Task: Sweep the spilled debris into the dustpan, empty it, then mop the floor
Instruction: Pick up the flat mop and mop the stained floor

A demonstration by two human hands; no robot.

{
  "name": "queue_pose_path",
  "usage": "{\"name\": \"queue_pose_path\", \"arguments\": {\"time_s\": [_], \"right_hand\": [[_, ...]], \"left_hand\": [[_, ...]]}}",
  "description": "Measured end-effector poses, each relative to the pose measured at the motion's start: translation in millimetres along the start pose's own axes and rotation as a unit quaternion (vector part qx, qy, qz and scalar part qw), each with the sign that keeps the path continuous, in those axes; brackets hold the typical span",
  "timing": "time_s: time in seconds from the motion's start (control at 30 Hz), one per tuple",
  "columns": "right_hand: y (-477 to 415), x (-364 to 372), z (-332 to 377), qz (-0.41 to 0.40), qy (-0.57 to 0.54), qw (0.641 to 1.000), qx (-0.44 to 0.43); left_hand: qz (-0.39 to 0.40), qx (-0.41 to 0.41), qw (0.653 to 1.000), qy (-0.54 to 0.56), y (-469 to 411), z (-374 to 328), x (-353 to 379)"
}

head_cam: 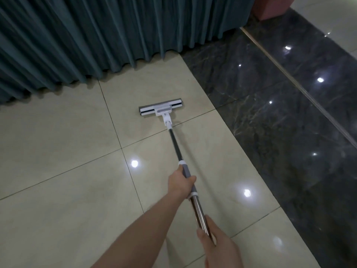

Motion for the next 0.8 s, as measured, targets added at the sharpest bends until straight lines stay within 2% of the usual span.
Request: {"name": "queue_pose_path", "arguments": {"time_s": [0.3, 0.47, 0.6, 0.73, 0.8], "right_hand": [[-141.5, -21.1, 157.6, 0.000, -0.085, 0.996, -0.019], [-214.3, -27.5, 226.6, 0.002, -0.058, 0.998, -0.025], [-210.6, -23.8, 234.6, 0.016, -0.037, 0.999, -0.018], [-175.3, -12.5, 209.3, 0.038, -0.015, 0.999, -0.025], [-152.3, -14.3, 188.7, 0.049, -0.002, 0.998, -0.032]], "left_hand": [[0.006, 0.004, 1.000, -0.012, -189.7, -100.0, -61.2], [0.058, -0.060, 0.993, 0.081, -264.9, -144.6, -83.3], [0.068, -0.071, 0.990, 0.096, -270.5, -137.1, -87.9], [0.064, -0.088, 0.991, 0.075, -244.7, -108.2, -83.7], [0.088, -0.108, 0.987, 0.077, -219.0, -96.3, -78.6]]}}
Point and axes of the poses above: each hand's wrist, its own y-axis away from the middle knuckle, its own x-axis out of the palm, z = x × y, the point moved 6 cm from there along -y, towards the middle knuckle, and after that the axes turned 13 degrees about y, right-handed, at the moved point
